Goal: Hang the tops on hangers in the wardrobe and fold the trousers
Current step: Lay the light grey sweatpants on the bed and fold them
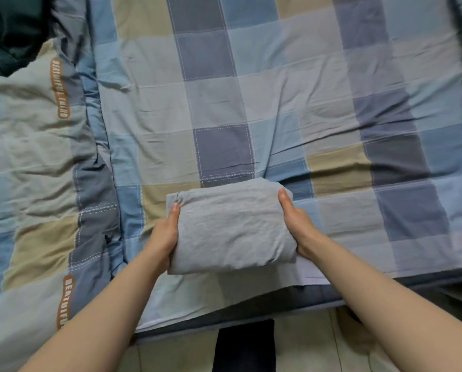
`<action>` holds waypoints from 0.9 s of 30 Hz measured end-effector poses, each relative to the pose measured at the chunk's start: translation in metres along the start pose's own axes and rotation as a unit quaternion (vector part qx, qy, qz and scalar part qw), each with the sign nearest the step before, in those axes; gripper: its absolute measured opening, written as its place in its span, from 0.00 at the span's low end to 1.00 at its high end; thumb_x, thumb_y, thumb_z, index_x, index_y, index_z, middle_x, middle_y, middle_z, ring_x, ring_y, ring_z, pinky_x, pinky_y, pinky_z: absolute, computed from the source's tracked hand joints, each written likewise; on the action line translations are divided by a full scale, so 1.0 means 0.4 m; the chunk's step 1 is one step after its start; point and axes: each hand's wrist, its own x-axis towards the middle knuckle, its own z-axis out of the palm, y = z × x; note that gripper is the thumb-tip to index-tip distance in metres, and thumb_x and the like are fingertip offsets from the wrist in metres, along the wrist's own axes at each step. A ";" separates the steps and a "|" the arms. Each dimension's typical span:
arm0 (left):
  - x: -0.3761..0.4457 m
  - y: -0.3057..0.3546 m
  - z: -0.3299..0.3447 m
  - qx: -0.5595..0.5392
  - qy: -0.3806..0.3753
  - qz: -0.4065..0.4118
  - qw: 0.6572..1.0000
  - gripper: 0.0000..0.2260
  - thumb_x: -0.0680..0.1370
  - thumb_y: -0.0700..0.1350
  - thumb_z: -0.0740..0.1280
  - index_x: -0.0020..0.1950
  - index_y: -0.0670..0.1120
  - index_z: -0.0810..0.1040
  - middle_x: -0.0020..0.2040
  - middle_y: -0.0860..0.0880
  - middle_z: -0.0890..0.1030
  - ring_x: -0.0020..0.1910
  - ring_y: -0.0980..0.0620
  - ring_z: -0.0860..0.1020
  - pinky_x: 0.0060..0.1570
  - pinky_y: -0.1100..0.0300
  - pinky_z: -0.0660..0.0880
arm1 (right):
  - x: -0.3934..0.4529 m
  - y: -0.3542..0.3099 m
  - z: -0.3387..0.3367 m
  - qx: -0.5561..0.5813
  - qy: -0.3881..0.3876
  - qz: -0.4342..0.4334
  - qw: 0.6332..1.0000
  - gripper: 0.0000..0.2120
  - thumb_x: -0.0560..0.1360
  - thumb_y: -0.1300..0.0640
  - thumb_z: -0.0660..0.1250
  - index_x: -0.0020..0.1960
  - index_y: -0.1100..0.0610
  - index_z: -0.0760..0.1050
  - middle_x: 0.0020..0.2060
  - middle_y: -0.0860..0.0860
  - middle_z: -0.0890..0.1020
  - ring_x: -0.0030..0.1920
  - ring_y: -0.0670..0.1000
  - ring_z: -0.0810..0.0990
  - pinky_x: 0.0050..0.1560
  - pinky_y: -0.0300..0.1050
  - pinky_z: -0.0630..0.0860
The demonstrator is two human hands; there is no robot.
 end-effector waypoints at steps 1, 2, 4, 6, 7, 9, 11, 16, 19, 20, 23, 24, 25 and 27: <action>-0.022 0.001 0.009 0.014 -0.001 0.011 1.000 0.23 0.78 0.66 0.57 0.52 0.49 0.79 0.45 0.53 0.81 0.46 0.53 0.79 0.41 0.57 0.75 | -0.027 0.013 -0.024 -0.007 0.010 -0.006 1.000 0.36 0.69 0.27 0.59 0.58 0.56 0.77 0.49 0.52 0.83 0.50 0.54 0.82 0.53 0.50 0.78; -0.041 0.001 0.018 0.030 -0.004 0.019 0.999 0.23 0.78 0.67 0.56 0.51 0.50 0.79 0.45 0.54 0.81 0.45 0.53 0.79 0.42 0.57 0.74 | -0.051 0.028 -0.048 -0.010 0.019 -0.011 1.000 0.37 0.70 0.27 0.58 0.61 0.57 0.76 0.52 0.53 0.83 0.53 0.55 0.81 0.58 0.53 0.77; -0.106 -0.007 0.052 0.076 -0.019 0.044 0.996 0.26 0.78 0.68 0.54 0.55 0.49 0.79 0.51 0.51 0.81 0.51 0.49 0.79 0.55 0.52 0.75 | -0.131 0.070 -0.116 -0.010 0.039 -0.022 0.999 0.37 0.72 0.28 0.56 0.62 0.58 0.76 0.54 0.54 0.82 0.55 0.55 0.80 0.61 0.54 0.75; -0.185 -0.018 0.093 0.103 -0.034 0.062 0.992 0.30 0.78 0.69 0.53 0.60 0.47 0.79 0.57 0.48 0.80 0.57 0.46 0.77 0.64 0.49 0.71 | -0.220 0.121 -0.189 -0.012 0.068 -0.038 0.997 0.32 0.73 0.29 0.54 0.52 0.57 0.78 0.47 0.52 0.82 0.48 0.52 0.80 0.53 0.49 0.78; -0.242 -0.030 0.125 0.114 -0.041 0.073 0.990 0.30 0.77 0.69 0.52 0.60 0.48 0.79 0.58 0.48 0.80 0.57 0.46 0.77 0.63 0.50 0.71 | -0.283 0.153 -0.234 -0.007 0.091 -0.041 0.995 0.29 0.74 0.29 0.54 0.46 0.55 0.77 0.42 0.51 0.81 0.43 0.50 0.79 0.48 0.47 0.78; -0.337 -0.056 0.174 0.132 -0.046 0.108 0.984 0.26 0.79 0.68 0.52 0.57 0.50 0.78 0.56 0.48 0.78 0.54 0.49 0.75 0.56 0.56 0.69 | -0.376 0.216 -0.302 0.010 0.117 -0.044 0.992 0.29 0.74 0.30 0.54 0.45 0.55 0.76 0.43 0.52 0.81 0.42 0.49 0.78 0.52 0.50 0.77; -0.452 -0.085 0.219 0.175 -0.057 0.154 0.971 0.28 0.80 0.66 0.51 0.59 0.47 0.80 0.56 0.47 0.78 0.54 0.49 0.74 0.54 0.58 0.66 | -0.485 0.292 -0.372 0.037 0.135 -0.047 0.989 0.32 0.74 0.31 0.55 0.56 0.59 0.77 0.51 0.54 0.81 0.49 0.52 0.79 0.57 0.50 0.76; -0.762 -0.156 0.281 0.232 -0.137 0.173 0.947 0.34 0.74 0.73 0.53 0.52 0.46 0.82 0.60 0.46 0.80 0.54 0.48 0.77 0.55 0.55 0.71 | -0.786 0.493 -0.514 0.100 0.234 -0.048 0.966 0.34 0.74 0.31 0.56 0.51 0.62 0.77 0.49 0.55 0.81 0.44 0.49 0.79 0.46 0.46 0.77; -0.969 -0.213 0.301 0.255 -0.200 0.169 0.931 0.37 0.66 0.76 0.60 0.56 0.46 0.81 0.52 0.52 0.82 0.47 0.54 0.80 0.43 0.63 0.75 | -0.967 0.641 -0.563 0.197 0.285 -0.023 0.938 0.40 0.72 0.30 0.58 0.67 0.63 0.70 0.61 0.57 0.77 0.59 0.56 0.76 0.60 0.48 0.73; -1.039 -0.232 0.304 0.262 -0.224 0.172 0.923 0.34 0.64 0.75 0.64 0.52 0.47 0.82 0.46 0.55 0.84 0.41 0.56 0.82 0.35 0.66 0.75 | -1.031 0.690 -0.573 0.226 0.301 -0.014 0.926 0.41 0.71 0.29 0.58 0.68 0.62 0.70 0.63 0.57 0.76 0.61 0.57 0.75 0.63 0.50 0.72; -1.173 -0.283 0.318 0.276 -0.273 0.175 0.905 0.19 0.68 0.63 0.73 0.42 0.47 0.83 0.34 0.56 0.85 0.32 0.59 0.83 0.25 0.69 0.74 | -1.168 0.801 -0.587 0.287 0.316 0.003 0.904 0.42 0.69 0.26 0.58 0.67 0.59 0.71 0.62 0.55 0.77 0.60 0.57 0.76 0.61 0.50 0.73; -1.209 -0.296 0.322 0.286 -0.278 0.174 0.900 0.15 0.70 0.59 0.74 0.42 0.47 0.82 0.32 0.57 0.84 0.30 0.60 0.82 0.24 0.69 0.73 | -1.213 0.832 -0.587 0.310 0.322 0.011 0.895 0.43 0.67 0.25 0.58 0.66 0.58 0.71 0.59 0.54 0.78 0.57 0.56 0.77 0.59 0.50 0.74; -1.232 -0.308 0.327 0.293 -0.281 0.174 0.897 0.13 0.72 0.56 0.74 0.42 0.46 0.82 0.32 0.56 0.84 0.28 0.60 0.81 0.23 0.69 0.72 | -1.248 0.857 -0.587 0.330 0.325 0.017 0.886 0.42 0.65 0.24 0.59 0.64 0.56 0.73 0.56 0.51 0.79 0.54 0.54 0.78 0.56 0.49 0.75; -1.295 -0.329 0.350 0.323 -0.296 0.173 0.882 0.14 0.73 0.57 0.72 0.43 0.45 0.82 0.34 0.52 0.85 0.28 0.58 0.82 0.23 0.68 0.73 | -1.335 0.919 -0.587 0.393 0.326 0.022 0.860 0.39 0.61 0.23 0.62 0.57 0.53 0.76 0.49 0.47 0.81 0.49 0.50 0.79 0.46 0.45 0.76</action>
